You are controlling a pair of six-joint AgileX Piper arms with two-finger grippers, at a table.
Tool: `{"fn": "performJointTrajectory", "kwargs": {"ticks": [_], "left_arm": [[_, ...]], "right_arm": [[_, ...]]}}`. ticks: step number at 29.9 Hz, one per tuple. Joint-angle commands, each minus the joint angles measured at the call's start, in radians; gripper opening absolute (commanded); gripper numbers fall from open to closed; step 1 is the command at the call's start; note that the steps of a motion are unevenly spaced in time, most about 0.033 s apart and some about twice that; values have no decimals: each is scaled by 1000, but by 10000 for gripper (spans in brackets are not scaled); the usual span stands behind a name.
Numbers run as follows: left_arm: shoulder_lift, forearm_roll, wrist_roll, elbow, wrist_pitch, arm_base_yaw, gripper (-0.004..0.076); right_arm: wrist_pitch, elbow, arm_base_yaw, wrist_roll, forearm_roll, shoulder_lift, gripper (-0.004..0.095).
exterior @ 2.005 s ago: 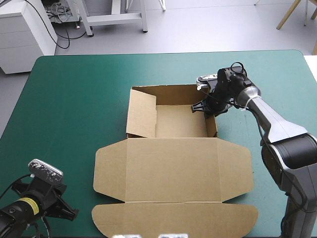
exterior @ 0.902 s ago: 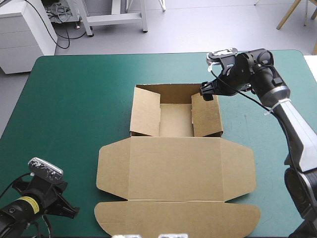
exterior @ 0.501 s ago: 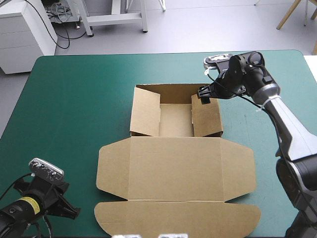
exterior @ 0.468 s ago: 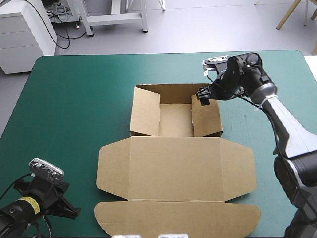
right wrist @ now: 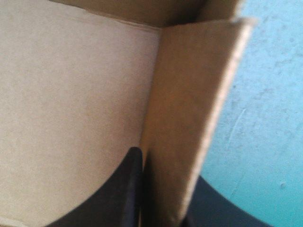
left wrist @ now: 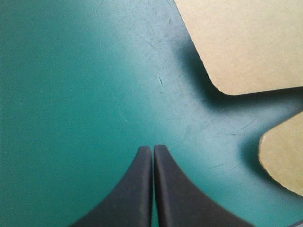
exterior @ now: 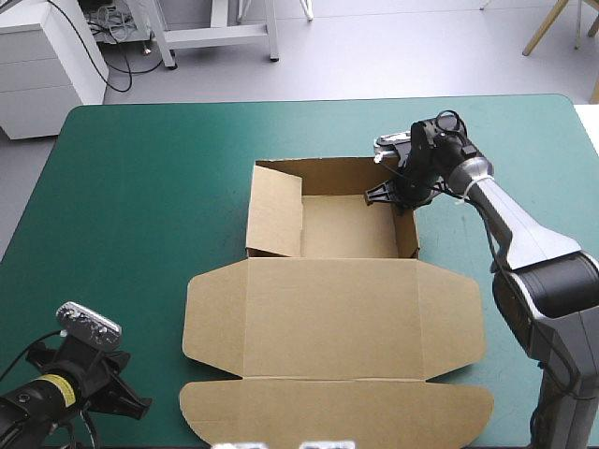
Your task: Fold the box
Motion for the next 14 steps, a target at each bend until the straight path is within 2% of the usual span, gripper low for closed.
{"fn": "performJointTrajectory", "kwargs": {"ticks": [1,10,14], "left_arm": [[6,11,-7,-24,-43,0,-10],[6,18,-7,-24,-57,0,-10],[6,25,-7,-24,-54,0,-10]], "right_arm": [[-18,-28,-1,-21,-10,-76,-10],[-21,-28,-1,-28,-21,-76,-19],[-41,-46,-1,-61,-85,-96,-19]]}}
